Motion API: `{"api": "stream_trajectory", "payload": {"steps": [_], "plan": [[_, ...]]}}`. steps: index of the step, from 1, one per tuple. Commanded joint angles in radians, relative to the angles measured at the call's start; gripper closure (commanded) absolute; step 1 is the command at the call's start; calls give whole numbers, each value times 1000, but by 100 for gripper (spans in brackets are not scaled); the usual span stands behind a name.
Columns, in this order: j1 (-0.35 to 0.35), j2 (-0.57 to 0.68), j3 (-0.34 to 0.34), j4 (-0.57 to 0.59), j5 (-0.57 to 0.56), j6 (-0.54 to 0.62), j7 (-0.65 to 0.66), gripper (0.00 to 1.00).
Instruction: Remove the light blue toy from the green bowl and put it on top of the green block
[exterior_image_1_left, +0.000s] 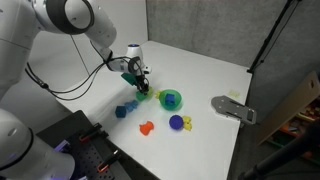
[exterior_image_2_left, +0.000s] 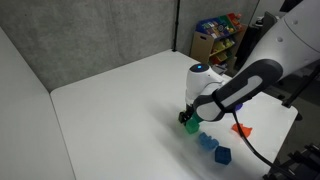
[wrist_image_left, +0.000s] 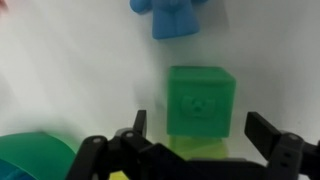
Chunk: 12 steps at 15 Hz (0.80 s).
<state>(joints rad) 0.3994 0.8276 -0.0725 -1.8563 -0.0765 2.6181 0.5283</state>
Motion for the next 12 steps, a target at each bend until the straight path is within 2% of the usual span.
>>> {"api": "stream_trajectory", "payload": {"steps": [1, 2, 3, 4, 5, 8, 9, 12], "plan": [[13, 31, -7, 49, 30, -15, 30, 0], [15, 35, -6, 56, 36, -24, 33, 0], [17, 39, -9, 61, 37, -27, 41, 25], [17, 40, -8, 64, 39, -30, 45, 26], [16, 41, -7, 66, 42, -33, 47, 32], [19, 43, -8, 70, 43, -34, 58, 60], [17, 37, -6, 70, 44, -40, 59, 66], [6, 8, 0, 57, 48, -48, 48, 67]]}}
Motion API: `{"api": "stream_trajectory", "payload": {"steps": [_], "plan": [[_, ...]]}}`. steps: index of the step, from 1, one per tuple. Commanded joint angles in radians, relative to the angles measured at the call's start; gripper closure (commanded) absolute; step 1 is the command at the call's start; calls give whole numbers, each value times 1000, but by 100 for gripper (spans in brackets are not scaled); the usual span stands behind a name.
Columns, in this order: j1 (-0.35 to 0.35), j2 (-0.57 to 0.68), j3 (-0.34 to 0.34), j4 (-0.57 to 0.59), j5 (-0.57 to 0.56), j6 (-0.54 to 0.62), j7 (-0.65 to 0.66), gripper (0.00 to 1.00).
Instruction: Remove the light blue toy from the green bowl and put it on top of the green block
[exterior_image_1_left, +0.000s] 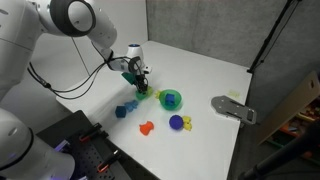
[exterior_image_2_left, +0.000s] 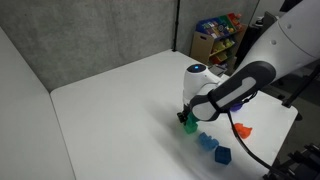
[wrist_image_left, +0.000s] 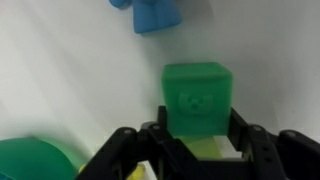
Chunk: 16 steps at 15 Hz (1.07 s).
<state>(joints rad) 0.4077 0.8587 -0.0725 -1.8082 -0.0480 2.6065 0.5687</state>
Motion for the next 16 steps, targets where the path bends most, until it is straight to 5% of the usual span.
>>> {"api": "stream_trajectory", "payload": {"steps": [1, 16], "plan": [[-12, -35, 7, 7, 25, -48, -3, 67], [-107, -43, 21, 211, 68, -291, 8, 67]]}}
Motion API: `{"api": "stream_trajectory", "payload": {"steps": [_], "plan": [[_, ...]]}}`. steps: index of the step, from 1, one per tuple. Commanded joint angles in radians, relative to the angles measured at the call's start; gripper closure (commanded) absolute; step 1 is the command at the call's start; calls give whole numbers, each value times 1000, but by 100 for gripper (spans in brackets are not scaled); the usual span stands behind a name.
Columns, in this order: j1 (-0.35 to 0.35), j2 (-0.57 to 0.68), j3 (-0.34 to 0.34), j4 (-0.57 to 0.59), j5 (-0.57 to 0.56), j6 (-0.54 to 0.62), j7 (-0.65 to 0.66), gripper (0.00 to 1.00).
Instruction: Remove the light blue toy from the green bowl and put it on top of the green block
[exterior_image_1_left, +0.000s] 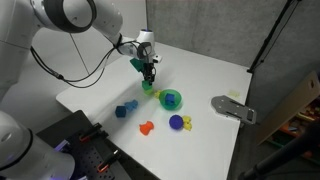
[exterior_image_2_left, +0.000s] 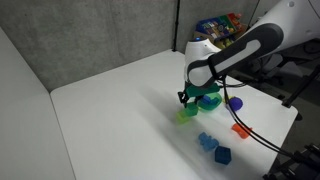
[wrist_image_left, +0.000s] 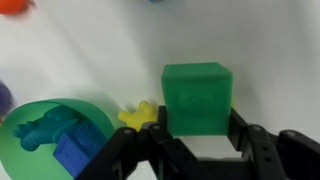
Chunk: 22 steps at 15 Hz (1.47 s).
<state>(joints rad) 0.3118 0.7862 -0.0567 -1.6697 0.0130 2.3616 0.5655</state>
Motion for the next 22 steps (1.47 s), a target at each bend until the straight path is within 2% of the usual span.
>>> {"api": "stream_trajectory", "payload": {"steps": [1, 9, 10, 11, 13, 22], "plan": [[-12, 34, 8, 82, 8, -47, 11, 67], [27, 85, -15, 140, -21, -24, 52, 67], [31, 86, -16, 142, -22, -21, 57, 17], [35, 80, -19, 138, -25, -13, 57, 16], [38, 67, -20, 132, -26, -7, 56, 2], [0, -96, -14, 30, -26, 2, -11, 0]]}}
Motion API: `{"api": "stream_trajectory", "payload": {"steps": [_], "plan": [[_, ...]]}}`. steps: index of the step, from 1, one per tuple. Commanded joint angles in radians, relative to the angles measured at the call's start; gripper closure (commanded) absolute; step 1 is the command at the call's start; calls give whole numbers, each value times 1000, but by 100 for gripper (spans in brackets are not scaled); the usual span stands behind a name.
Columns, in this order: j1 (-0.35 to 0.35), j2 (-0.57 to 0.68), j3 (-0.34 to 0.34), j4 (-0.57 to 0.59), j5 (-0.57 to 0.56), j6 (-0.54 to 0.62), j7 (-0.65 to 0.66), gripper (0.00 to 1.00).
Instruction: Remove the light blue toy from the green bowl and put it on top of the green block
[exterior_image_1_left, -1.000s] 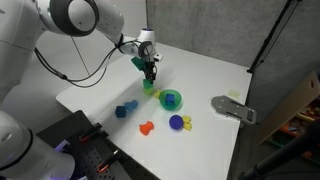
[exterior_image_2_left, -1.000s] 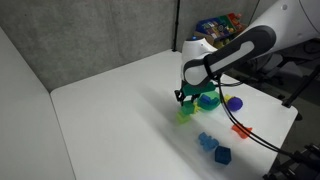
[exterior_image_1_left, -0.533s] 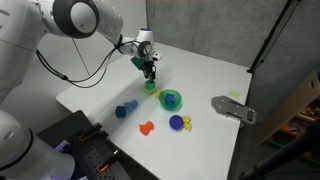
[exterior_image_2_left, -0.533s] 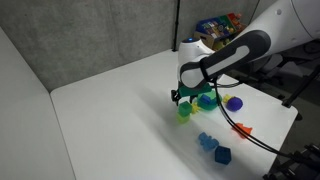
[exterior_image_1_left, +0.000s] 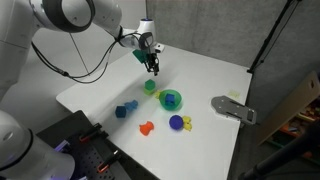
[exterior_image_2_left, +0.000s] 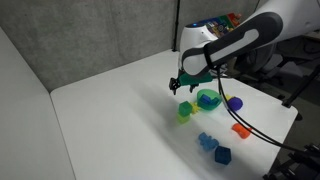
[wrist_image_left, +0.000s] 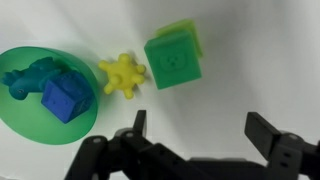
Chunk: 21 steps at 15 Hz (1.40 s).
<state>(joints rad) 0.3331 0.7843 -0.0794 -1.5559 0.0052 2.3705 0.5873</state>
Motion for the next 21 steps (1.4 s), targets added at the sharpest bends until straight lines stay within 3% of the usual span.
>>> {"api": "stream_trajectory", "payload": {"steps": [1, 9, 13, 21], "plan": [[-28, -127, 11, -116, -22, -6, -52, 0], [-108, -407, 46, -418, -43, -16, -261, 0], [-182, -561, 81, -532, -20, -113, -409, 0], [-229, -854, 94, -619, -53, -355, -473, 0]]}}
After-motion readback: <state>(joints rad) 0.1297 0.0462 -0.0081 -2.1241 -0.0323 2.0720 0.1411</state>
